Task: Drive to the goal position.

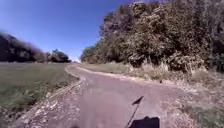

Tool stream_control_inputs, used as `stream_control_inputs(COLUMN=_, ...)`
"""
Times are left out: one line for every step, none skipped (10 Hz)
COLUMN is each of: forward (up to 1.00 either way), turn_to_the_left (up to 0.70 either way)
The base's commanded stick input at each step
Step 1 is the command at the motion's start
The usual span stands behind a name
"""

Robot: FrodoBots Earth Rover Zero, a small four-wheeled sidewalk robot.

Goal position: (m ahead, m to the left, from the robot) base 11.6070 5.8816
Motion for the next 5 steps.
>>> stream_control_inputs(forward=0.70, turn_to_the_left=0.00)
stream_control_inputs(forward=0.70, turn_to_the_left=0.00)
stream_control_inputs(forward=0.70, turn_to_the_left=0.00)
stream_control_inputs(forward=0.70, turn_to_the_left=0.00)
stream_control_inputs(forward=0.70, turn_to_the_left=0.00)
